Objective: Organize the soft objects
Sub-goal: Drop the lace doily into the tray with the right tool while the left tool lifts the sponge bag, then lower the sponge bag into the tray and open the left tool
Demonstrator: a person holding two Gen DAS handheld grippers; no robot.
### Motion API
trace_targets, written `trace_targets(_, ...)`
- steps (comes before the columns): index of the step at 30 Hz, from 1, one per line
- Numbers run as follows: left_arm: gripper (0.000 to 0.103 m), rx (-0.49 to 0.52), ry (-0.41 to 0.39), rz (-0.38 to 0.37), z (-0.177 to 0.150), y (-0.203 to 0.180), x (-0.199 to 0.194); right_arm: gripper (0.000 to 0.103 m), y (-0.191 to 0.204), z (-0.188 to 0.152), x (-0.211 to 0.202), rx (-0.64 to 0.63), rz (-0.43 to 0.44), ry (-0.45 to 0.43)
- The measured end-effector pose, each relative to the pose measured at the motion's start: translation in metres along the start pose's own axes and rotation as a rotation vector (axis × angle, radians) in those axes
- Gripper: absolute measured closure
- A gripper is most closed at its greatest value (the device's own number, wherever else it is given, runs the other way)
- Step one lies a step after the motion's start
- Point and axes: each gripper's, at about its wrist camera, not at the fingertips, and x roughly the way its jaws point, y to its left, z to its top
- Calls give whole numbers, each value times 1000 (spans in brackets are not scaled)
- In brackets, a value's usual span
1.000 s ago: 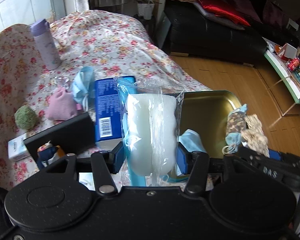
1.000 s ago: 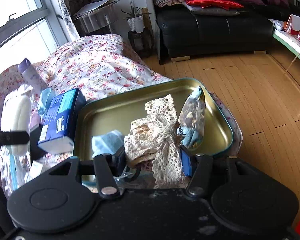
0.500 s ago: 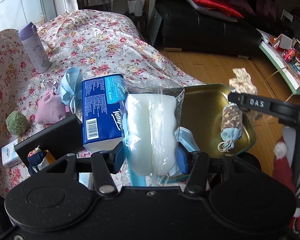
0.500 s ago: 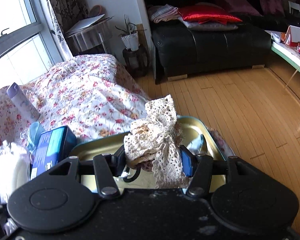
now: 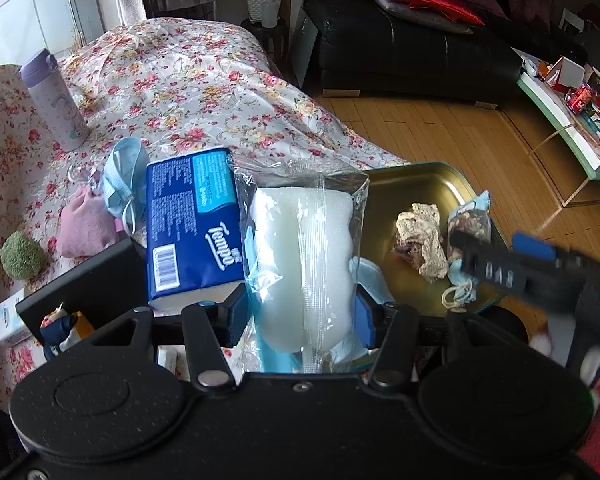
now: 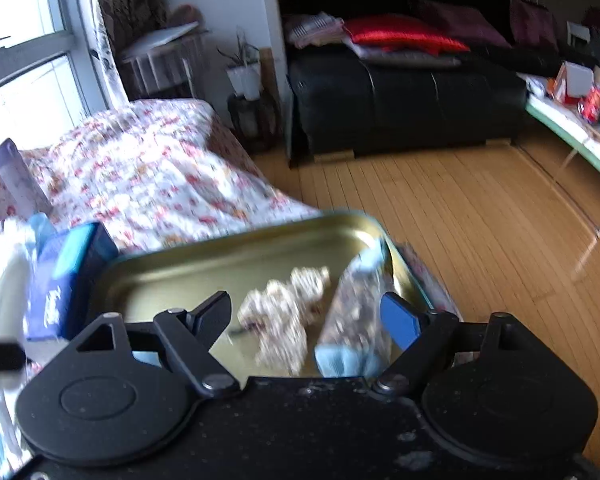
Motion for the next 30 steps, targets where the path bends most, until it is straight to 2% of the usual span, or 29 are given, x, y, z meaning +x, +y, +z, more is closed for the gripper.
trace_targets(9,50,30,-60,9,29,-16,14,21,-11,-38,-2,52,-23,59)
trace_targets(11,42,52,-79,18,35,-20,17,21,-10,-42,-3,54,-14,71)
trace_targets(12,33,52,-91,25,36,-21,18,21,-9,-42,-4,54,-10,75)
trace_targets(13,28,49,-102,31,37,-22,19,21,-8,-43,-5,55,-7,77)
trace_targets(30,28,2,-45,73,4,2,22,21,6,-48,-19,54,18,111)
